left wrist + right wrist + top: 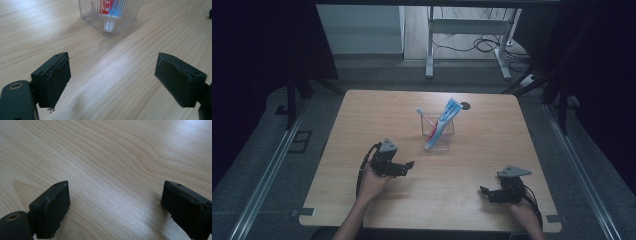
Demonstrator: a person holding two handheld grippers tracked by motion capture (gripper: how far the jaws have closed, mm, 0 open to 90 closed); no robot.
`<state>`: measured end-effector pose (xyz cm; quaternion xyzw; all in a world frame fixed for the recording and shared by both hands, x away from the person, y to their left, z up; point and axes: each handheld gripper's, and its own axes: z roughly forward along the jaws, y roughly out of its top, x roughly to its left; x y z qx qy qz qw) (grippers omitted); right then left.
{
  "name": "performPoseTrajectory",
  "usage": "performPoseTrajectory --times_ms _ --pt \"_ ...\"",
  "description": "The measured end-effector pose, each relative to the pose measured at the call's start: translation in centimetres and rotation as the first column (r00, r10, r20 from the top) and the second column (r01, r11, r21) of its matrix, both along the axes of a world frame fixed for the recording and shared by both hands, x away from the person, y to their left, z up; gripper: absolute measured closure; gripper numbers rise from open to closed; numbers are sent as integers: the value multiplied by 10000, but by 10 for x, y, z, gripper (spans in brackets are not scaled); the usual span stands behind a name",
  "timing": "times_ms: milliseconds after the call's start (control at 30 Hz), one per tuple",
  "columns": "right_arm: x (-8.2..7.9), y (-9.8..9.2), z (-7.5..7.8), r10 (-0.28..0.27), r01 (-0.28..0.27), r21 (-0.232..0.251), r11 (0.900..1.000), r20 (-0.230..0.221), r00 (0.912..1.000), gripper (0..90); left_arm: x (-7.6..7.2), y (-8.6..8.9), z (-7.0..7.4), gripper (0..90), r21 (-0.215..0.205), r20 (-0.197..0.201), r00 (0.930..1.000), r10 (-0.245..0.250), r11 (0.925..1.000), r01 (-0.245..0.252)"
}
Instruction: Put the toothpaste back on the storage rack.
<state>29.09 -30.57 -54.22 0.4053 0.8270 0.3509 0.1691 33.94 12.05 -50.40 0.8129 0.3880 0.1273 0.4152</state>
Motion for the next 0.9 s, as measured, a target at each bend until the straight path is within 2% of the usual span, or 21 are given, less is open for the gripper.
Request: performPoseTrajectory --times_ms 300,900 --pt "0 0 0 -3 3 -1 10000 -5 10000 85 -11 5 -9 135 204 16 10000 18 9998 -18" --pt "0 0 0 13 -13 -4 10000 16 10000 85 -29 15 -35 135 538 -477 9989 24 9986 1"
